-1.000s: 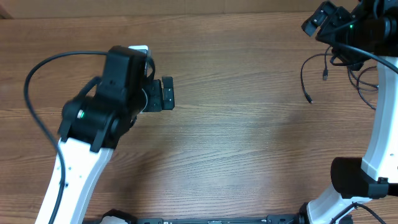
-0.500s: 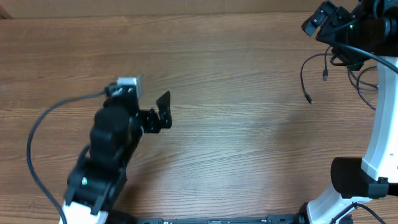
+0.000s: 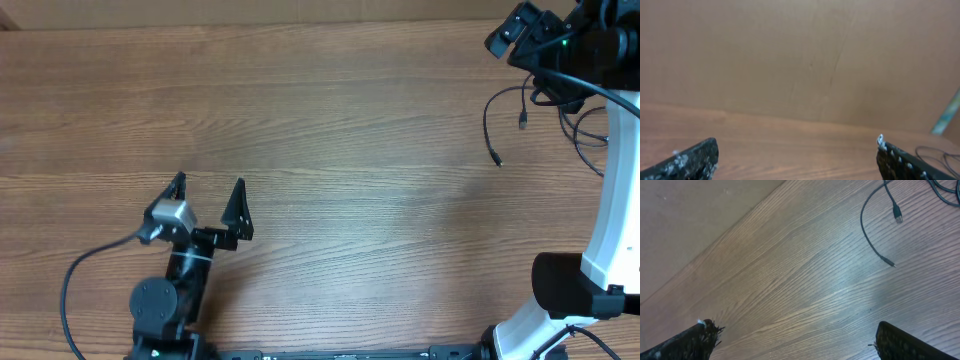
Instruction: Untangle cables
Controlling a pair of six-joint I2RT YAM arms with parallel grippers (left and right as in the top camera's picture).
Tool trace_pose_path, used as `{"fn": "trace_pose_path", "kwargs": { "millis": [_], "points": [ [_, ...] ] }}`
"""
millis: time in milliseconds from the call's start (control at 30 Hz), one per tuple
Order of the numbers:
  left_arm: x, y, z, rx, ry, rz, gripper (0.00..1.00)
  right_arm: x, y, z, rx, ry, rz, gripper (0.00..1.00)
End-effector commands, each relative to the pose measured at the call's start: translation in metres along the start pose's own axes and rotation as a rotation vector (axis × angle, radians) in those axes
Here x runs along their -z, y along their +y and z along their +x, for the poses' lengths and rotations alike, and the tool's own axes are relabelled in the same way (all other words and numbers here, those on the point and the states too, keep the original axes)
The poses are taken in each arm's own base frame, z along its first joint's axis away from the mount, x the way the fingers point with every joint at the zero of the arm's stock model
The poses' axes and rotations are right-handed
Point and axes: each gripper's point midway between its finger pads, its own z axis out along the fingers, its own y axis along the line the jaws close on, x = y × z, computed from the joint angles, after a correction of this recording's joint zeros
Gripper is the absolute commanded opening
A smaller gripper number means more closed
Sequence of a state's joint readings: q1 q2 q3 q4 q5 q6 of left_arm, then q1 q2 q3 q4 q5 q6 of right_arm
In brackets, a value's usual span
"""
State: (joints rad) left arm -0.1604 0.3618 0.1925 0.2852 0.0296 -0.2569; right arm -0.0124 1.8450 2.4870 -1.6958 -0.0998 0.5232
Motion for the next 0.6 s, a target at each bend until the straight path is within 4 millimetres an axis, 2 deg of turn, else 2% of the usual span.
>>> {"fn": "trace_pose_path", "kwargs": {
  "millis": [0,133,267,500,567],
  "points": [
    [0.011,0.013,0.019,-0.053,-0.038,-0.023,1.0,0.001,0.0,0.0,0.006,-0.003,-0.001,1.0],
    [0.019,0.029,0.037,-0.044,-0.029,-0.085,1.0,0.001,0.0,0.0,0.006,-0.003,-0.001,1.0],
    [0.026,0.043,0.045,-0.047,-0.001,-0.15,0.99,0.001,0.0,0.0,0.006,-0.003,-0.001,1.0],
    [0.04,0.072,0.074,-0.029,0.11,-0.294,1.0,0.001,0.0,0.0,0.006,-0.003,-0.001,1.0],
    [0.04,0.073,0.075,-0.038,0.115,-0.299,1.0,0.001,0.0,0.0,0.006,-0.003,-0.001,1.0]
  ]
}}
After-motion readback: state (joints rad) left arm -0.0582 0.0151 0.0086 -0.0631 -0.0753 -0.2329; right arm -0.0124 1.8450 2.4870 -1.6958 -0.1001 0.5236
